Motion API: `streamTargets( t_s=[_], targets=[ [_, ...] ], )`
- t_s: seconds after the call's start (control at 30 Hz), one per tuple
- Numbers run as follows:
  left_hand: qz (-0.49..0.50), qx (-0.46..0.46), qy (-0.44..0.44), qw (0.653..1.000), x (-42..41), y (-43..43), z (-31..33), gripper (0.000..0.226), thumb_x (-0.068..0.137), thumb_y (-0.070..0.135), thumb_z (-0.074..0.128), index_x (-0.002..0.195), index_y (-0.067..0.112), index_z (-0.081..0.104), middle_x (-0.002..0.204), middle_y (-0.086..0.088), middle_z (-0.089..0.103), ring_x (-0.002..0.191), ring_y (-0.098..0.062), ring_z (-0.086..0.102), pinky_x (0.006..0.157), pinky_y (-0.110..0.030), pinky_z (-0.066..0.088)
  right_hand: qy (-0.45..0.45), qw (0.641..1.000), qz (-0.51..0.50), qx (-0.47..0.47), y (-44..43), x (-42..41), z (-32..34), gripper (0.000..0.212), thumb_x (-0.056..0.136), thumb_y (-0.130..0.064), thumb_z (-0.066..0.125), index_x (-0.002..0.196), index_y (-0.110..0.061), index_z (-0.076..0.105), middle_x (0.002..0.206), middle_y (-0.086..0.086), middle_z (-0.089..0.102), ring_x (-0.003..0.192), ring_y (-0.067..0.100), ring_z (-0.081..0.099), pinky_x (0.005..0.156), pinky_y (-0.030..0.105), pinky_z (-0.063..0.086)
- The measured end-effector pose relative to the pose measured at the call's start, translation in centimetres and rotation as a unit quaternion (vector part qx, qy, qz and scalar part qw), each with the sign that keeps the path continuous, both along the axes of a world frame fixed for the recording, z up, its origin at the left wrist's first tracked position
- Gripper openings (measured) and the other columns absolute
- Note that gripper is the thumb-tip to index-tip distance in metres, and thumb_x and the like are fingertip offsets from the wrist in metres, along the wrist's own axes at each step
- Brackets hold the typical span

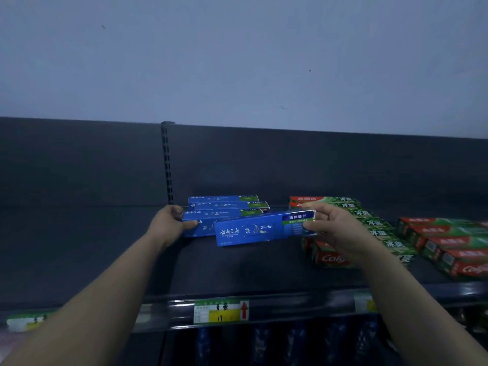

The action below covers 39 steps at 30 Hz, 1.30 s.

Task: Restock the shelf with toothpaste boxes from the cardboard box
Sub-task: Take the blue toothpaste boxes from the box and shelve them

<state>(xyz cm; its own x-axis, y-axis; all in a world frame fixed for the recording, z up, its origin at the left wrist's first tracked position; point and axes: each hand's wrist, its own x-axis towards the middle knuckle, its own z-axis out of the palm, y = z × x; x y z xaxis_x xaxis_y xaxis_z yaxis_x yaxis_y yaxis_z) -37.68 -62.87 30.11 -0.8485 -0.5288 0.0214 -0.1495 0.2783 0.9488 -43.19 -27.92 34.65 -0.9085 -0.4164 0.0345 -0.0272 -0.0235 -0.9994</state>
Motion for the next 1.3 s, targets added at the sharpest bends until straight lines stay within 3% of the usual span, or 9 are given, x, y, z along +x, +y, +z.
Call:
streamTargets(
  t_s=[0.17,0.3,0.47,0.57,0.67,0.77,0.87,1.13,1.3],
  targets=[
    [0.01,-0.034,-0.007,0.999,-0.5,-0.6,-0.4,0.031,0.081,0.014,0.076,0.105,0.008,0.057,0.099,-0.004,0.063,0.09,-0.02,0.06,0.081,-0.029,0.045,0.009,0.997,0.011,0.081,-3.1,-1.3,-1.0,0.039,0.08,0.007,0.068,0.112,-0.013,0.059,0.099,0.008,0.068,0.084,0.019,0.066,0.062,0.024,0.05],
    [0.0,-0.037,-0.01,0.999,-0.6,-1.7,-0.4,0.025,0.087,0.022,0.069,0.108,0.009,0.063,0.106,-0.005,0.068,0.1,-0.023,0.063,0.098,-0.037,0.047,0.017,0.989,0.007,0.148,-4.9,-1.7,-1.2,0.04,0.08,0.005,0.07,0.114,-0.011,0.058,0.081,0.001,0.067,0.083,0.019,0.067,0.069,0.031,0.053],
    [-0.02,-0.008,-0.009,1.0,-0.4,-1.9,-0.5,0.013,0.095,0.021,0.057,0.097,0.014,0.068,0.103,-0.012,0.071,0.095,-0.029,0.066,0.094,-0.048,0.051,0.062,0.965,-0.01,0.255,-6.5,-1.8,-1.1,0.033,0.081,0.007,0.066,0.107,-0.012,0.058,0.089,0.0,0.069,0.081,0.014,0.065,0.067,0.027,0.051],
    [-0.033,0.017,-0.004,0.999,-0.2,-1.7,-0.6,0.019,0.095,0.022,0.056,0.108,0.011,0.065,0.109,-0.017,0.069,0.092,-0.027,0.065,0.094,-0.051,0.051,0.07,0.954,-0.02,0.29,-7.4,-2.0,-1.3,0.037,0.082,0.003,0.068,0.112,-0.015,0.055,0.102,0.002,0.067,0.094,0.016,0.064,0.078,0.031,0.054],
    [-0.029,0.038,-0.004,0.999,-0.2,-1.4,-0.7,0.029,0.096,0.024,0.055,0.121,0.01,0.059,0.112,-0.01,0.068,0.103,-0.027,0.065,0.094,-0.047,0.052,0.068,0.951,-0.031,0.301,-8.0,-2.2,-1.5,0.042,0.083,0.002,0.068,0.118,-0.016,0.054,0.107,0.003,0.066,0.097,0.017,0.062,0.078,0.029,0.052],
    [-0.034,0.062,-0.002,0.997,0.0,-0.7,-0.5,0.016,0.099,0.019,0.05,0.108,0.012,0.061,0.101,-0.012,0.068,0.092,-0.027,0.065,0.083,-0.04,0.056,0.072,0.949,-0.039,0.304,-8.3,-2.2,-1.8,0.045,0.085,0.003,0.065,0.125,-0.012,0.051,0.098,-0.002,0.063,0.086,0.01,0.06,0.066,0.023,0.047],
    [-0.038,0.069,0.003,0.997,0.0,-0.7,-0.4,0.021,0.099,0.02,0.048,0.114,0.01,0.06,0.106,-0.013,0.069,0.094,-0.027,0.066,0.09,-0.046,0.054,0.072,0.951,-0.053,0.297,-8.6,-2.4,-2.2,0.047,0.086,0.004,0.064,0.129,-0.008,0.049,0.097,-0.003,0.061,0.084,0.01,0.058,0.062,0.02,0.045],
    [-0.054,0.054,0.007,0.997,-0.1,-1.0,-0.8,0.021,0.095,0.025,0.054,0.112,0.015,0.064,0.105,-0.002,0.073,0.1,-0.021,0.068,0.098,-0.047,0.049,0.076,0.955,-0.06,0.279,-8.9,-2.2,-2.9,0.054,0.085,0.007,0.062,0.135,-0.006,0.045,0.118,0.003,0.063,0.1,0.016,0.062,0.089,0.034,0.053],
    [-0.065,0.044,0.007,0.997,0.3,-0.9,-0.7,0.024,0.096,0.024,0.053,0.117,0.016,0.063,0.109,0.0,0.071,0.103,-0.018,0.067,0.1,-0.045,0.048,0.084,0.956,-0.054,0.277,-8.2,-1.6,-2.7,0.045,0.088,0.01,0.057,0.129,-0.005,0.049,0.089,-0.013,0.055,0.079,0.0,0.054,0.064,0.014,0.044]
  ],
)
